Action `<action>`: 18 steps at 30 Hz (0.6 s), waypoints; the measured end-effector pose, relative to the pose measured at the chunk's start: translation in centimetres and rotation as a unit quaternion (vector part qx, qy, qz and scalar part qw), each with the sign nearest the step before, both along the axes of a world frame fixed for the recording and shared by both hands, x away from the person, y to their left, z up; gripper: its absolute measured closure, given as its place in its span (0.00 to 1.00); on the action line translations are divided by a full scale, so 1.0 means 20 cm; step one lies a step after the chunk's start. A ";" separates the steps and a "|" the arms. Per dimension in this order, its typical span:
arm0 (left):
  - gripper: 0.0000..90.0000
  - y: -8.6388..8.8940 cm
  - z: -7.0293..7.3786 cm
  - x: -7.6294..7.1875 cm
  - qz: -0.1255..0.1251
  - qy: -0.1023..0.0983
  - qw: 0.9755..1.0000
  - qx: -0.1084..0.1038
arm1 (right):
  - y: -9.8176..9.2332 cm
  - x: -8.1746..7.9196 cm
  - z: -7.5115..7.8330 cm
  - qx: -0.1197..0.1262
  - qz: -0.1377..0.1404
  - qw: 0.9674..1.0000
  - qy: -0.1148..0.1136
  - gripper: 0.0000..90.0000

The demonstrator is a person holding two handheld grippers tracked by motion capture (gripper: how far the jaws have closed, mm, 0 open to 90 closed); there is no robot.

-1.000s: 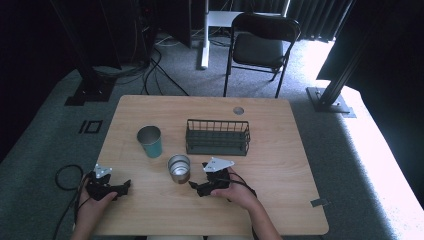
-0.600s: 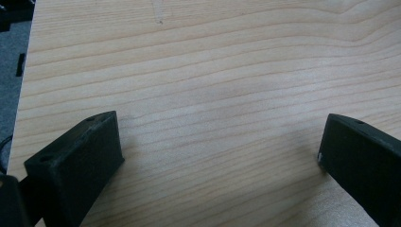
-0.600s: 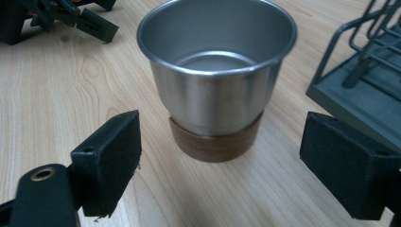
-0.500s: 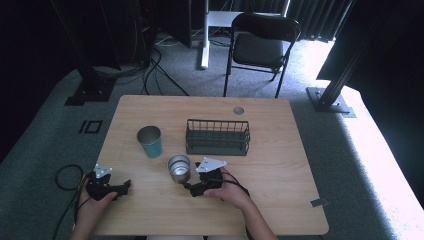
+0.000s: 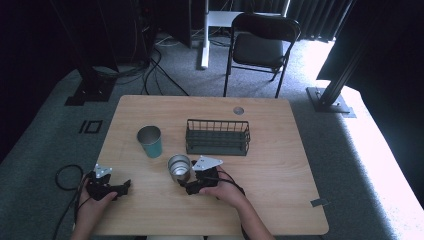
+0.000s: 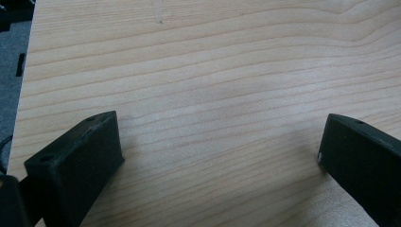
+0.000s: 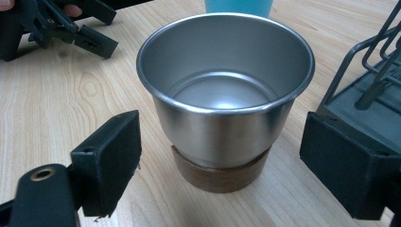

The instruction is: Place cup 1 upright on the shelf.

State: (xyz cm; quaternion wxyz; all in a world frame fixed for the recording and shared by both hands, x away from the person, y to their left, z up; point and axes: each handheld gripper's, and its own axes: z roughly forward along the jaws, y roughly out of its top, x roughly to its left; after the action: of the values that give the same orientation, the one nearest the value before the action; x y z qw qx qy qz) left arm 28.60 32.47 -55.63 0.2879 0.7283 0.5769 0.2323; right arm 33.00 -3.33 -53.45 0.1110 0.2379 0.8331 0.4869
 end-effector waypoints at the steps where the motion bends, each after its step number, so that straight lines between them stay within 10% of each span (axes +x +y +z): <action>1: 0.01 0.00 0.00 0.00 0.000 0.000 1.000 0.000 | 0.00 0.00 0.00 0.000 -0.002 1.000 0.001 0.15; 18: 0.01 0.00 0.00 0.00 0.000 0.000 1.000 0.000 | 0.07 0.03 -0.01 0.021 -0.002 1.000 -0.020 0.15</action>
State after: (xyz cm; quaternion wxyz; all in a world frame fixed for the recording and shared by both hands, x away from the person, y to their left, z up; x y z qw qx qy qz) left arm 28.58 32.47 -55.64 0.2878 0.7283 0.5770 0.2320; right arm 33.68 -1.94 -53.71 0.1236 0.2322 0.8197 0.5088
